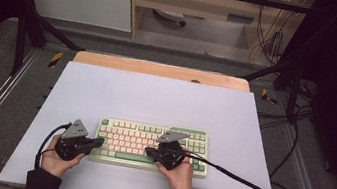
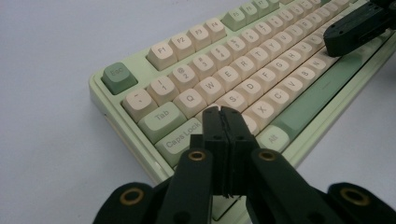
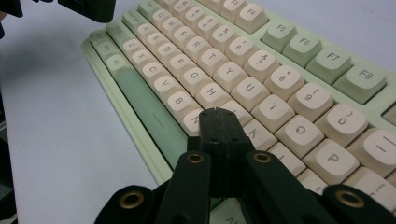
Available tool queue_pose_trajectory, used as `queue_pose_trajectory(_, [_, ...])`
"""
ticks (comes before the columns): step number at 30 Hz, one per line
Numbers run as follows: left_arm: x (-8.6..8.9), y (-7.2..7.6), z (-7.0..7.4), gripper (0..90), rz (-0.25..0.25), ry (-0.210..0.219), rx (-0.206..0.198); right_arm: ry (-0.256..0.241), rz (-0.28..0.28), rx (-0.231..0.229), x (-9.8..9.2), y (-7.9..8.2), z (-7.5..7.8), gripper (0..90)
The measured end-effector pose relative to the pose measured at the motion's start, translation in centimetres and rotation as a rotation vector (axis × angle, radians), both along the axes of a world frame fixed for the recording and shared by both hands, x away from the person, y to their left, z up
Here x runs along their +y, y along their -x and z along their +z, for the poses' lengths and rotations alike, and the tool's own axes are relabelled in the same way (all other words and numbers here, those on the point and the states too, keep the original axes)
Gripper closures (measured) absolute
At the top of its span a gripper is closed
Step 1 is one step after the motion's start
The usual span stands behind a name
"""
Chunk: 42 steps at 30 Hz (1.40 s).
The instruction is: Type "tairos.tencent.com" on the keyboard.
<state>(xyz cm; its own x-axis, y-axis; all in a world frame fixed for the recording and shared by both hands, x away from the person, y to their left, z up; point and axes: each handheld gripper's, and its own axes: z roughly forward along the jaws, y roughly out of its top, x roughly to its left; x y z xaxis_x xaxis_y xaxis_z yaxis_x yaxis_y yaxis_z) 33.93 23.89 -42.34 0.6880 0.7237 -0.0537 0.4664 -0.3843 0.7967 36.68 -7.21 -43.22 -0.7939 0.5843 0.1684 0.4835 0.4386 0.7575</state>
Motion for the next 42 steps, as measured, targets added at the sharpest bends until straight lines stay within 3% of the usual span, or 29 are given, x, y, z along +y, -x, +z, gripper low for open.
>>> queue_pose_trajectory(10, [0.0,0.0,0.1,88.9,-0.004,0.001,-0.001,0.010,-0.001,-0.006,0.0,0.0,-0.1,90.0])
queue_pose_trajectory(18, [0.0,0.1,0.3,88.6,-0.014,0.008,-0.001,0.004,-0.014,-0.041,-1.2,0.0,1.7,90.0])
queue_pose_trajectory(23, [0.2,0.1,0.5,84.3,-0.019,0.008,0.003,-0.017,-0.044,-0.057,-3.1,0.0,2.9,87.7])
queue_pose_trajectory(30, [0.8,-0.1,0.6,67.6,-0.034,-0.009,0.013,-0.007,-0.096,-0.064,-6.7,0.2,3.6,70.9])
queue_pose_trajectory(42, [1.9,-0.2,0.6,35.2,-0.022,-0.020,0.012,0.011,-0.197,-0.070,-12.9,1.0,2.7,30.3])
